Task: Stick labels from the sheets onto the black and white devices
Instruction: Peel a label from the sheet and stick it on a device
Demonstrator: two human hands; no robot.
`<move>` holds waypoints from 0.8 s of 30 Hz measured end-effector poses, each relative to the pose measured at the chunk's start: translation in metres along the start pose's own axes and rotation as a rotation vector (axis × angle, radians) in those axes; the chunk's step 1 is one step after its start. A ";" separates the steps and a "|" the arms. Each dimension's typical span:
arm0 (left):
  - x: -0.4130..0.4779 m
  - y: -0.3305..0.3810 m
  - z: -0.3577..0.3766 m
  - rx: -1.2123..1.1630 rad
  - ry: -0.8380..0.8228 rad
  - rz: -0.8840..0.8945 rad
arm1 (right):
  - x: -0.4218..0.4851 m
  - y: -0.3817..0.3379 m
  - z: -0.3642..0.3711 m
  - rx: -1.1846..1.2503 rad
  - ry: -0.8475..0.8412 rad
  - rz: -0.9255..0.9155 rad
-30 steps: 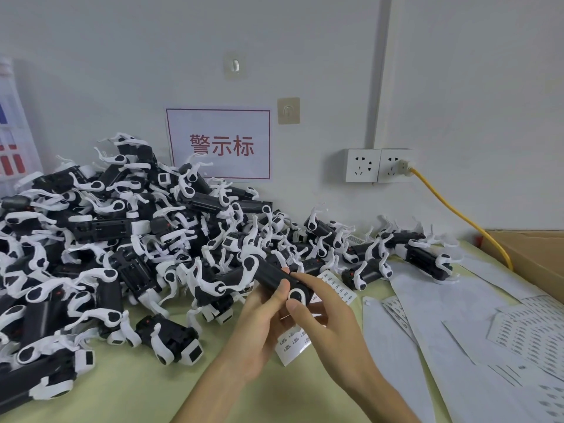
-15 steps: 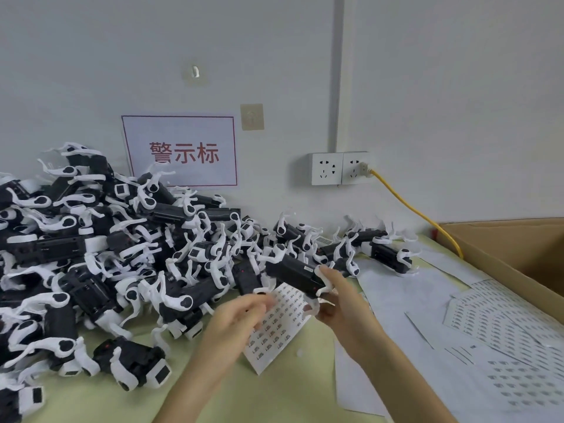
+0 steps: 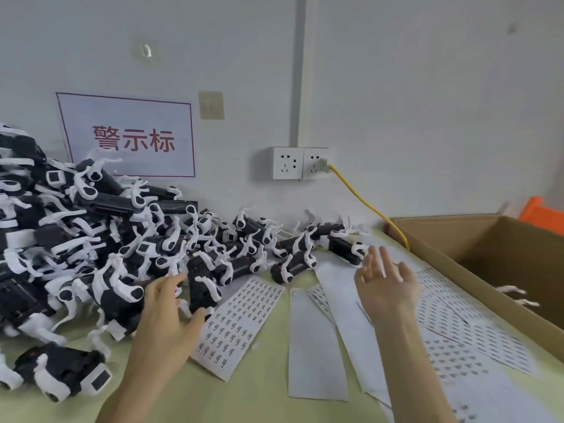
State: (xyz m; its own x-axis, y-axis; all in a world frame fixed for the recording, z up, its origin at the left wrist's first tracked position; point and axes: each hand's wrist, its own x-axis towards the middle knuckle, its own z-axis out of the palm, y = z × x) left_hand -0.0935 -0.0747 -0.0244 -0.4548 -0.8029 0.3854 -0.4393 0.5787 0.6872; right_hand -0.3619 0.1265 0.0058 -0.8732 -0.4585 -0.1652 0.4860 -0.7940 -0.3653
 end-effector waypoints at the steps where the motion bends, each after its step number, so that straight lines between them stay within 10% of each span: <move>1: 0.001 -0.002 0.000 0.022 0.010 0.001 | -0.001 0.005 0.003 -0.046 0.008 0.018; 9: -0.003 0.001 -0.002 0.149 -0.037 0.080 | -0.010 0.036 0.018 -0.243 -0.081 0.062; 17: -0.006 0.012 -0.008 -0.229 0.176 0.128 | -0.027 0.067 0.025 -0.329 -0.161 0.160; 24: -0.010 0.024 -0.019 -0.437 0.271 0.199 | -0.036 0.087 0.027 -0.876 -0.297 0.059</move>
State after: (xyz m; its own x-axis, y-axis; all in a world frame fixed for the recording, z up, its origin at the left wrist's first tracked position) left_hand -0.0847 -0.0554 -0.0003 -0.2556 -0.7254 0.6392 0.0237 0.6562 0.7542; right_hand -0.2875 0.0633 0.0053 -0.7439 -0.6683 -0.0081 0.2229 -0.2366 -0.9457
